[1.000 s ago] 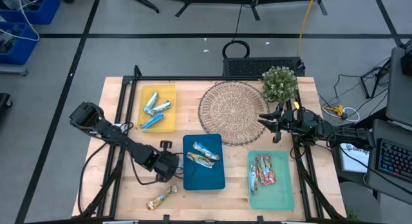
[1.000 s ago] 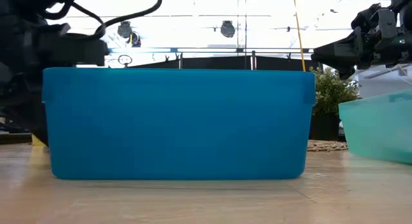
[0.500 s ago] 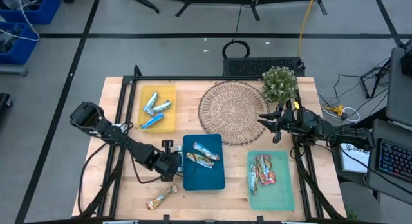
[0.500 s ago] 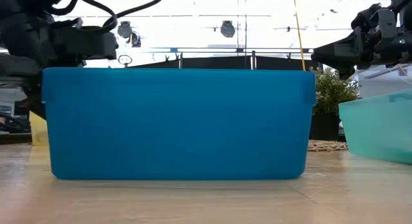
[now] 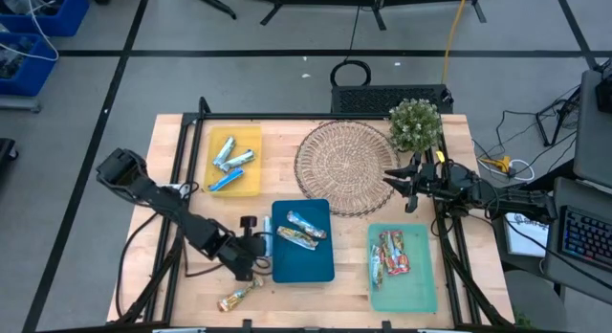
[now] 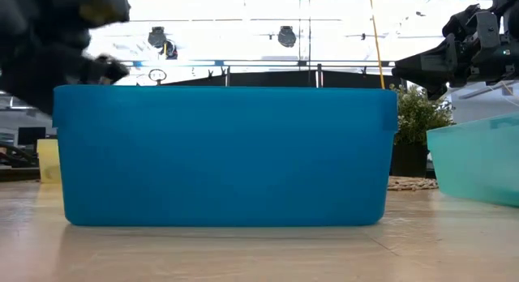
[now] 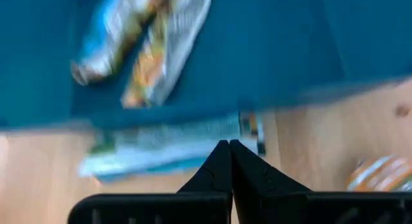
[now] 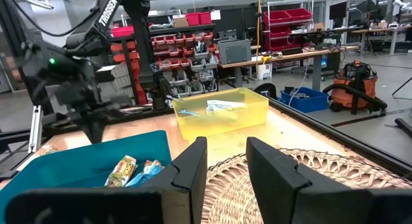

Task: Pick and place Granola Bars by type
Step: Put the yellow granola bar into the blue bin

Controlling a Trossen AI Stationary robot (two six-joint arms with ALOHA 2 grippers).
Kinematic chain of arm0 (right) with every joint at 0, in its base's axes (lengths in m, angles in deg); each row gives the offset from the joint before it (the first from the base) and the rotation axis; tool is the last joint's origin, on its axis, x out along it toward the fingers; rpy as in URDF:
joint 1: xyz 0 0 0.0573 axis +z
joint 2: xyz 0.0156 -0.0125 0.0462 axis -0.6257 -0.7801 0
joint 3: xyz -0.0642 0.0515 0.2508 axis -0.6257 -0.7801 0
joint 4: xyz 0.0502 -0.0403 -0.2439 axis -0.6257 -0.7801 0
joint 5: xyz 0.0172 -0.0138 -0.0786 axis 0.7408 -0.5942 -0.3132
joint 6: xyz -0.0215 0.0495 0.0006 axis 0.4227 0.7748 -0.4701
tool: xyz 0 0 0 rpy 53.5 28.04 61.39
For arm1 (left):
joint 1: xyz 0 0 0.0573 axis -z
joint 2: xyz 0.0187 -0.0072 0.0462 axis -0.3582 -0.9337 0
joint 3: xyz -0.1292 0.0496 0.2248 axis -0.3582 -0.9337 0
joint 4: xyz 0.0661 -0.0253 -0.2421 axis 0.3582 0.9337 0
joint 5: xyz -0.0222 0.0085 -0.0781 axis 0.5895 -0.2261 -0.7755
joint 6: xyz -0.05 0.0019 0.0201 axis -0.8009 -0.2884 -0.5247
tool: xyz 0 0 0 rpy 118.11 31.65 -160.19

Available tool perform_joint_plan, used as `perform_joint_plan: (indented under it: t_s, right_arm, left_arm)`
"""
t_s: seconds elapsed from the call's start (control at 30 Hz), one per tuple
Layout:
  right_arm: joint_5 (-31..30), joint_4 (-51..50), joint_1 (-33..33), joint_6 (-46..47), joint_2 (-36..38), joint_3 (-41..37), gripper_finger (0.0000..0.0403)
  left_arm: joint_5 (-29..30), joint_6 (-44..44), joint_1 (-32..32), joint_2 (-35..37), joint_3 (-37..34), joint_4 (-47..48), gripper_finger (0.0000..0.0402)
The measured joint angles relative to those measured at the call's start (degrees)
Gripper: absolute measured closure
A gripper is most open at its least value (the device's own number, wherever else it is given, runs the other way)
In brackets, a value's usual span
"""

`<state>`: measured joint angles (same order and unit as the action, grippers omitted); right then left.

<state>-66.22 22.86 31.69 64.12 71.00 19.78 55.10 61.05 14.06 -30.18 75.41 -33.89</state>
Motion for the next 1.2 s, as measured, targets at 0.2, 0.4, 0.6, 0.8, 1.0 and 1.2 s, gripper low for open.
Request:
perform_joint_plan:
  t_s: [0.2, 0.4, 0.6, 0.8, 1.0, 1.2]
  right_arm:
    - [0.0, 0.02, -0.01, 0.0, 0.01, -0.01, 0.0303]
    - [0.0, 0.04, -0.01, 0.0, 0.01, -0.01, 0.0303]
    - [0.0, 0.05, -0.01, 0.0, -0.01, 0.01, 0.0303]
    - [0.0, -0.02, 0.01, 0.0, 0.01, 0.01, 0.0303]
    - [0.0, 0.02, -0.01, 0.0, 0.01, -0.01, 0.0303]
    - [0.0, 0.0, -0.01, 0.0, 0.01, 0.01, 0.0303]
  left_arm:
    - [1.09, 0.47, -0.76, 1.39, -0.05, -1.64, 0.0401]
    - [-1.27, 0.92, -3.77, -0.47, -1.31, -3.92, 0.04]
    - [-5.06, 2.16, -6.2, -1.48, -2.95, -8.11, 0.0401]
    - [-10.73, -3.68, -7.57, -1.37, -6.36, -9.58, 0.0399]
    - [-15.71, -13.92, -4.78, -1.2, -6.21, 1.5, 0.0399]
    - [-18.21, -22.43, -0.23, -0.66, -4.86, 8.21, 0.0397]
